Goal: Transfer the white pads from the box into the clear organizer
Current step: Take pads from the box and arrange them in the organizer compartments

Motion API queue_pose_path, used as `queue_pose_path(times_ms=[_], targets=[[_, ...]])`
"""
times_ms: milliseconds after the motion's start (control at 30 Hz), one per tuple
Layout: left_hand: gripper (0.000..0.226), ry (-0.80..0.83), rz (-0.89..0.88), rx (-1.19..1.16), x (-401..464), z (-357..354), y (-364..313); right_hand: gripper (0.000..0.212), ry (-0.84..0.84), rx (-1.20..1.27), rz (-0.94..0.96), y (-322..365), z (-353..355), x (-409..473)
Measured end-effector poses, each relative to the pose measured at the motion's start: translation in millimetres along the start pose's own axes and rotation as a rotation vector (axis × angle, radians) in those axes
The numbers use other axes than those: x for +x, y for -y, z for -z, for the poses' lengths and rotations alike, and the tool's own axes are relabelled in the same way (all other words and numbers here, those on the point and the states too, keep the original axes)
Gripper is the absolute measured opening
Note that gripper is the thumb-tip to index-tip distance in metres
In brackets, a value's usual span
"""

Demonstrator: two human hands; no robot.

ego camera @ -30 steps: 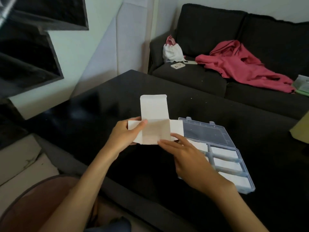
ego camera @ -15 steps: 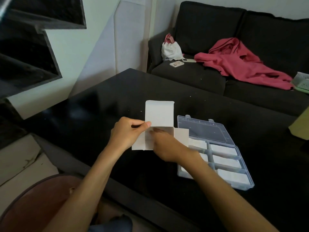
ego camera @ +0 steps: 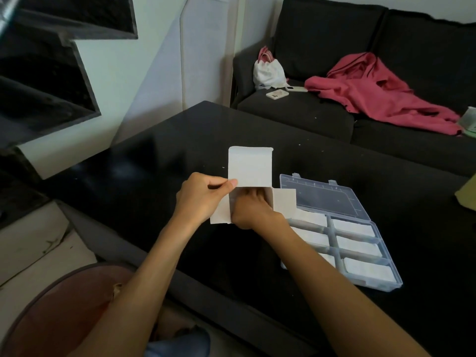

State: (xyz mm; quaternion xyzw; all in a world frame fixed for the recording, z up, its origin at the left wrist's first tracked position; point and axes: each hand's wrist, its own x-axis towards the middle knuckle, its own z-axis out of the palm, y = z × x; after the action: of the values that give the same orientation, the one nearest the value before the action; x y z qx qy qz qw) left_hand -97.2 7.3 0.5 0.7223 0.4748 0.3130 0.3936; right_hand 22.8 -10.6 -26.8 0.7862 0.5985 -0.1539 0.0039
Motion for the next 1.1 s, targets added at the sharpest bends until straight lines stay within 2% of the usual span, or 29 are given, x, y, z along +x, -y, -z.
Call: queue_pose_path(times_ms=[233,367,500,600,767,900,1100], targets=[[0.03,0.006,-0.019,0.038,-4.4,0.1,-1.9,0.042,-0.05,-0.036,-0.015,0.4,-1.2,-0.2],[0.029,0.002,-0.017,0.045,-4.9,0.8,-2.9,0.033,-0.203,-0.075,-0.034,0.3,0.2,-0.2],[0.032,0.004,-0.022,0.032,-4.4,-0.1,-4.8,0.03,-0.269,-0.055,0.033,-0.3,6.0,-12.4],[0.031,-0.02,-0.025,0.028,-5.4,-2.2,-4.9,0.027,-0.273,-0.128,0.099,-4.5,16.4,-33.4],[0.026,-0.074,-0.038,0.041,-3.4,5.4,2.8,0.011,-0.555,-0.309,0.19,-18.9,18.3,-72.3],[0.026,-0.086,-0.034,-0.021,-1.1,12.5,8.8,0.002,-0.724,-0.154,0.294,-50.7,5.6,-86.0],[0.025,-0.124,-0.043,-0.063,3.6,19.6,13.2,0.016,-0.811,0.094,0.347,-80.9,4.9,-90.1]])
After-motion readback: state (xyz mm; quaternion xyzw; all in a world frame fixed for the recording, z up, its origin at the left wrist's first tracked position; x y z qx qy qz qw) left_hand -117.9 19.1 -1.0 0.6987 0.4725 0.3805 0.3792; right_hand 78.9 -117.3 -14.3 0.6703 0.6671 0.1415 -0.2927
